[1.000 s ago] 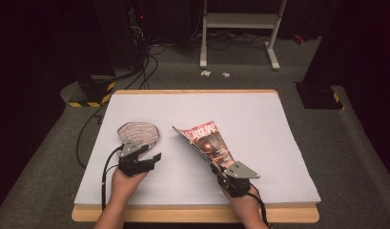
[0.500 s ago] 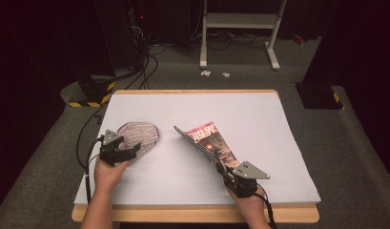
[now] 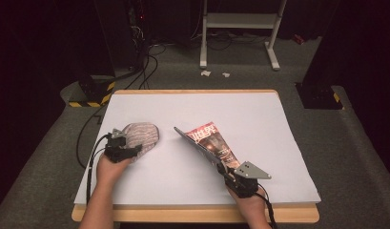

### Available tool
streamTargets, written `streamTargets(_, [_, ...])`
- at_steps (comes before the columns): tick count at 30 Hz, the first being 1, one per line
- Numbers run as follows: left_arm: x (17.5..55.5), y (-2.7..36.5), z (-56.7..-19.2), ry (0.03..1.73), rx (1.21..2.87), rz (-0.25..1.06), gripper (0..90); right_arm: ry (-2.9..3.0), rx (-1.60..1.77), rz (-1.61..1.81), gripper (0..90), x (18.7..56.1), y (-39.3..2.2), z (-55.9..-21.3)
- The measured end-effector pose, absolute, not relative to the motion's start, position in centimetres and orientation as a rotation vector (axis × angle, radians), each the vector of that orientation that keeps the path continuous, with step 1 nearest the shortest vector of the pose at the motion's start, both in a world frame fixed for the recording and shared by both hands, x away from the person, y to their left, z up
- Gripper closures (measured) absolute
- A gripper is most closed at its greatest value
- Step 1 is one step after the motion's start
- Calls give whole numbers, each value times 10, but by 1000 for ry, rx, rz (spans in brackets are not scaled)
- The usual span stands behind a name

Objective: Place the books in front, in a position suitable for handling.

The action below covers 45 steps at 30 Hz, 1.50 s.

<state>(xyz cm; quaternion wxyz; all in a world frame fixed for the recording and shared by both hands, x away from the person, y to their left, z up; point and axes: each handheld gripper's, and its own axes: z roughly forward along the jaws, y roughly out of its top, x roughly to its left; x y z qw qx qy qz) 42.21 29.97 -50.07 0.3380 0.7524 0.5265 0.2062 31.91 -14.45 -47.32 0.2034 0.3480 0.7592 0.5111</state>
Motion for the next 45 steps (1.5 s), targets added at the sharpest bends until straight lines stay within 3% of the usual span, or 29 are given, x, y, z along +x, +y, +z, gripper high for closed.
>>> streamTargets(1, [419,299,-501,1352,1963,544,428,2122,973,1424,835,319,-143,-473])
streamTargets(4, [415,298,-502,1341,1950,531,529,2131,968,1419,835,319,-143,-474])
streamTargets(9, [409,298,-501,1341,1915,521,611,2137,967,1424,836,319,-144,-475])
streamTargets(16, [399,306,-499,1328,1793,435,632,2134,959,1427,837,319,-144,-475])
streamTargets(30, [380,284,-477,1213,1696,463,630,2143,948,1430,835,320,-146,-476])
streamTargets(45, [365,217,-430,1004,1684,462,627,2160,925,1414,836,319,-144,-478])
